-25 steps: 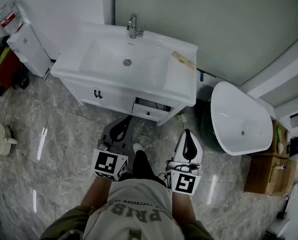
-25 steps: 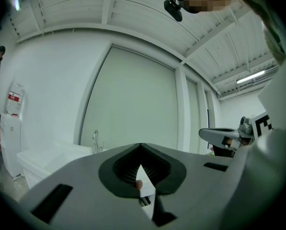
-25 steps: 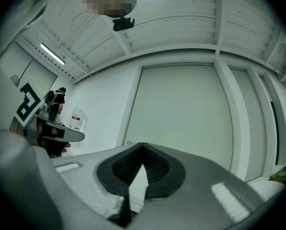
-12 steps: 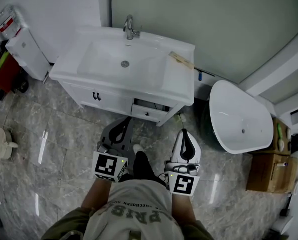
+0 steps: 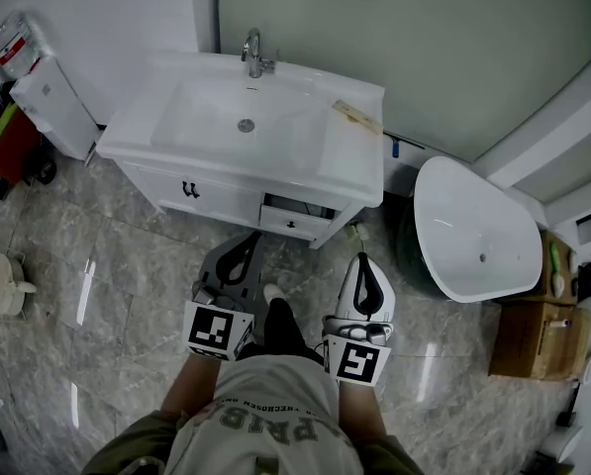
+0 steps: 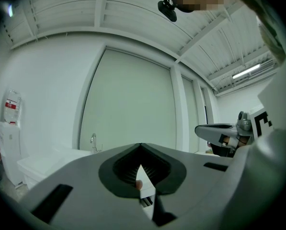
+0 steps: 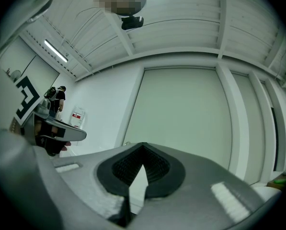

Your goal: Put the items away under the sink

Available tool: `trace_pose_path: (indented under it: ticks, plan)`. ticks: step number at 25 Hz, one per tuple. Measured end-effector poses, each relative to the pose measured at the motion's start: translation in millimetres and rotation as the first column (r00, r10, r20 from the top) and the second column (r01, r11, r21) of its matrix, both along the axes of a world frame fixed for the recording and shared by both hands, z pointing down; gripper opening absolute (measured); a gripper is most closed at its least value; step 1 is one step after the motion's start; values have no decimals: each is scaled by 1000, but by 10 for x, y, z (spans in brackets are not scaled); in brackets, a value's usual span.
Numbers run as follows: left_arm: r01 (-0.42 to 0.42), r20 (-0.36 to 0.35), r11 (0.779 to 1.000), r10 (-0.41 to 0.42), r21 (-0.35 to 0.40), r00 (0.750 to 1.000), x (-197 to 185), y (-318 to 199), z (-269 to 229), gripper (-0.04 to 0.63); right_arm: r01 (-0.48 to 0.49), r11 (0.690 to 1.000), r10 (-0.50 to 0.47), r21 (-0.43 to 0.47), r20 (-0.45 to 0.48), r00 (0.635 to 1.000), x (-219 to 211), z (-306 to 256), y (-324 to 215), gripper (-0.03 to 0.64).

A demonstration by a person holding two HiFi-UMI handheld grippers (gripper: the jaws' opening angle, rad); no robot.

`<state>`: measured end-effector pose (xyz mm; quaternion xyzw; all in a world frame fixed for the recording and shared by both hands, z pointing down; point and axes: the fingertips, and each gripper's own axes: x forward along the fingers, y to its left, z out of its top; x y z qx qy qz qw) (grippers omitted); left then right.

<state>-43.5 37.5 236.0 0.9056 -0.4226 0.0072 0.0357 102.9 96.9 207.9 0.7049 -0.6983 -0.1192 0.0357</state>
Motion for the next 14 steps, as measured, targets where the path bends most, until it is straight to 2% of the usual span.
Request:
trace_pose_path:
  ticks: [14]
  plan:
    - [0,5,1000,-1,18,1000,40,40,-22,9,-6,1000,6,1,6,1000,42,1,57,-2]
